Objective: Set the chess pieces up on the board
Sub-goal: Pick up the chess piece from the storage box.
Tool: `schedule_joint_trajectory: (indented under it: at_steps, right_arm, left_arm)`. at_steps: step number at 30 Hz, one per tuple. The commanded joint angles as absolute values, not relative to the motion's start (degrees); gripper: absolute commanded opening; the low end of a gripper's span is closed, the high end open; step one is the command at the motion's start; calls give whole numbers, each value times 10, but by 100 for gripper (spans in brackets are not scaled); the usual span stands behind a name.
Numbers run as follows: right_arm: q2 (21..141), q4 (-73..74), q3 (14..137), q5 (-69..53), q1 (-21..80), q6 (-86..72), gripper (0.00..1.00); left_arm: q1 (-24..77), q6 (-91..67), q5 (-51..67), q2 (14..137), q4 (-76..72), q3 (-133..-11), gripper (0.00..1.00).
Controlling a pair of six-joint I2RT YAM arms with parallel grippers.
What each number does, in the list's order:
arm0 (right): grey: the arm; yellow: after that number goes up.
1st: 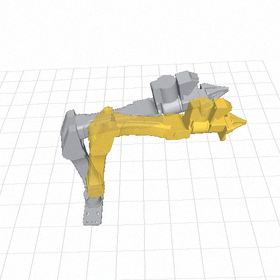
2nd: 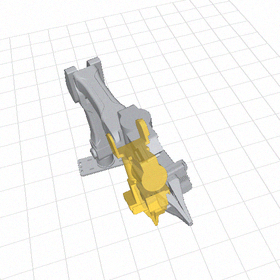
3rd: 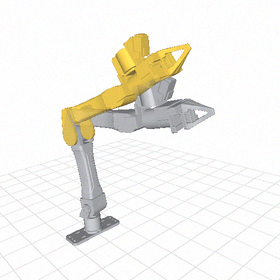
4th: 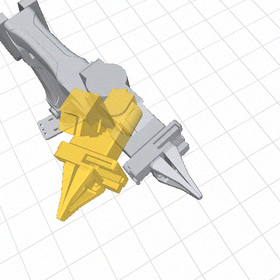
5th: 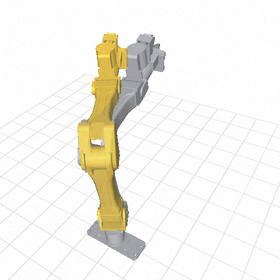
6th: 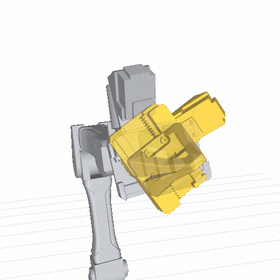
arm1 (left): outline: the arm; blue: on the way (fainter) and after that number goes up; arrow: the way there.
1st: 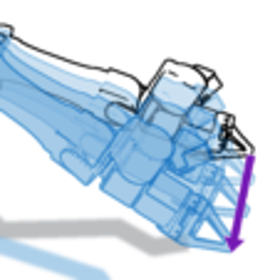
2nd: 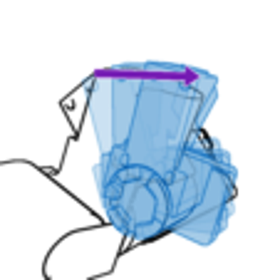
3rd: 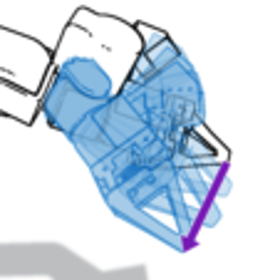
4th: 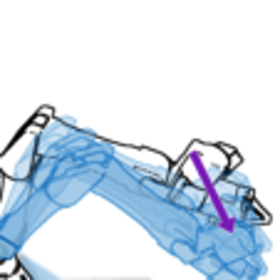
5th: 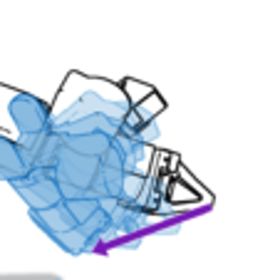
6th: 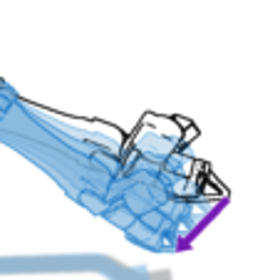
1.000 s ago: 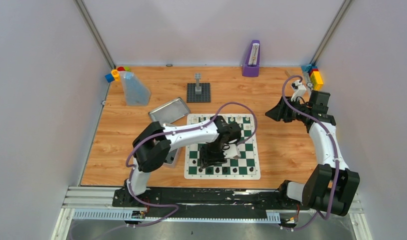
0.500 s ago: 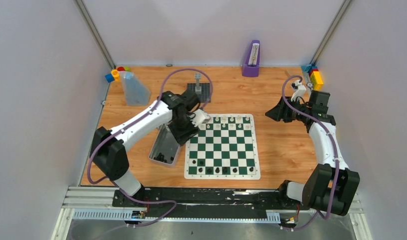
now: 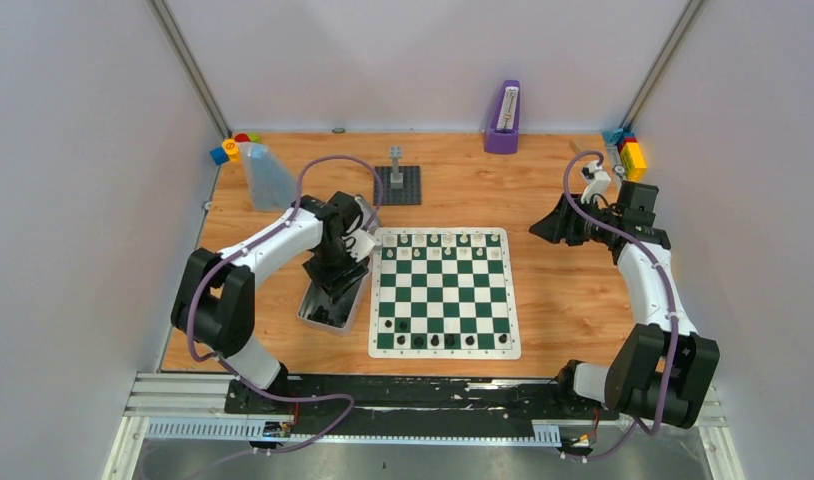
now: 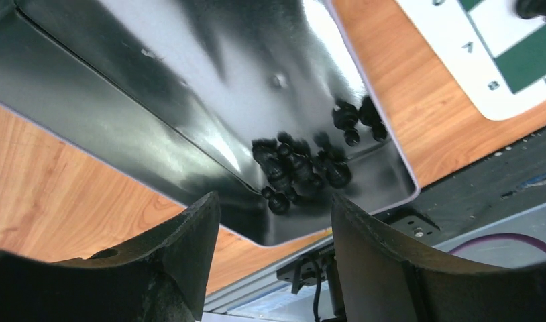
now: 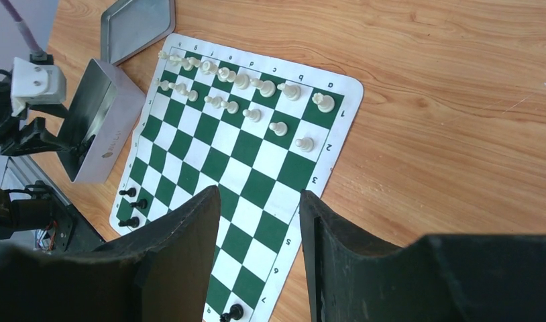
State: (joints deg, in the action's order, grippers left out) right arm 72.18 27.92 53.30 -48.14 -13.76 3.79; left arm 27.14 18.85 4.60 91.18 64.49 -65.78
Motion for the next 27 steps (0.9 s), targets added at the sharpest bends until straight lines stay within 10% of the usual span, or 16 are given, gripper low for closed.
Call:
schedule_joint_trajectory:
  at_steps: [1,19,27]
  right_arm:
    - [720,276,541,-503,-140,52,48]
    - [729,278,541,-505,-140,51,48]
    - [735,279,541,-505,-140,52,48]
  left_arm:
    - [265,215,29,942,598,-630,69]
    - [265,217,16,1003,546,-575,68]
    - [265,220,34,987,530,-567,36]
